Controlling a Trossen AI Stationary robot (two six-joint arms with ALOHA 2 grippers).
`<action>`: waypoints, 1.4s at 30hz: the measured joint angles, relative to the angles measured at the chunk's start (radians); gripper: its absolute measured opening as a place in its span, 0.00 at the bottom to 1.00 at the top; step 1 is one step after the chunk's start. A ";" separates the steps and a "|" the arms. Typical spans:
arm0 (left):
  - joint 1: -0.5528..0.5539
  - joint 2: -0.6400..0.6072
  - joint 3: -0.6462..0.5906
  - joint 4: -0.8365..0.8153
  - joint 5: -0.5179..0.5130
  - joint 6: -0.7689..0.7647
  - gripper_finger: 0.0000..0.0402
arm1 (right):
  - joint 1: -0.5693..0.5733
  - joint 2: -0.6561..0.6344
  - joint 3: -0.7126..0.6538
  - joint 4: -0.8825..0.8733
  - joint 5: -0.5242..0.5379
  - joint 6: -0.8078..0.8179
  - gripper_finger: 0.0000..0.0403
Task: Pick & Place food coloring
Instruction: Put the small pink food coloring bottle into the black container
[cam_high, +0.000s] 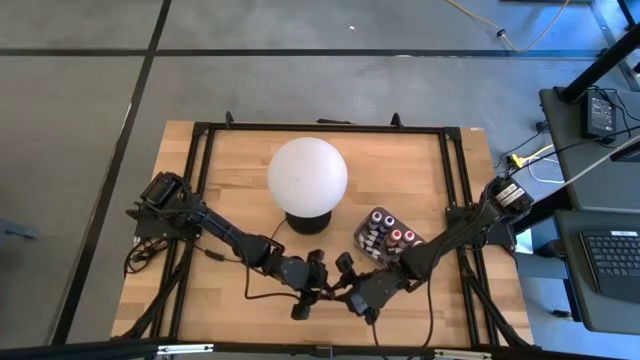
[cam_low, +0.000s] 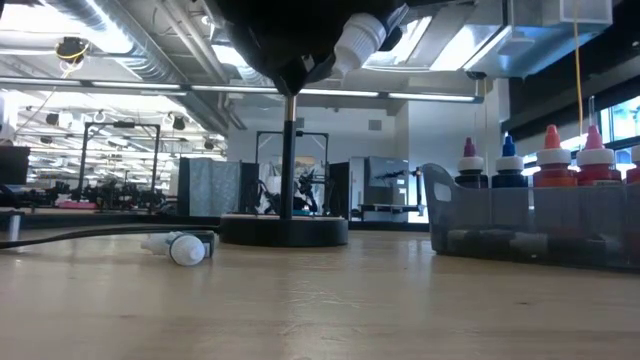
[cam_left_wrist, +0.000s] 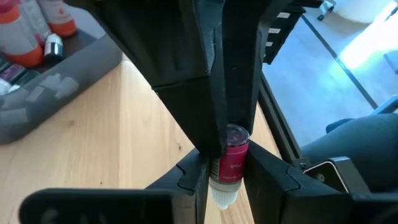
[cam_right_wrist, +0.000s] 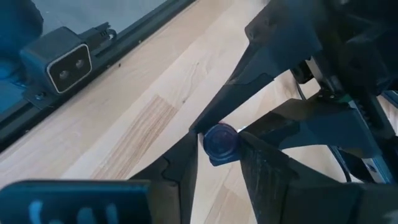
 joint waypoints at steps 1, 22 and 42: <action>0.000 0.000 0.000 0.005 0.006 0.009 0.20 | 0.000 0.000 0.000 0.002 0.000 0.000 0.30; 0.011 -0.003 0.006 0.114 -0.012 0.060 0.20 | 0.052 -0.010 0.279 -0.575 0.010 0.478 0.30; 0.019 -0.002 0.003 0.259 0.004 0.190 0.21 | 0.127 -0.010 0.118 -0.607 0.207 1.019 0.36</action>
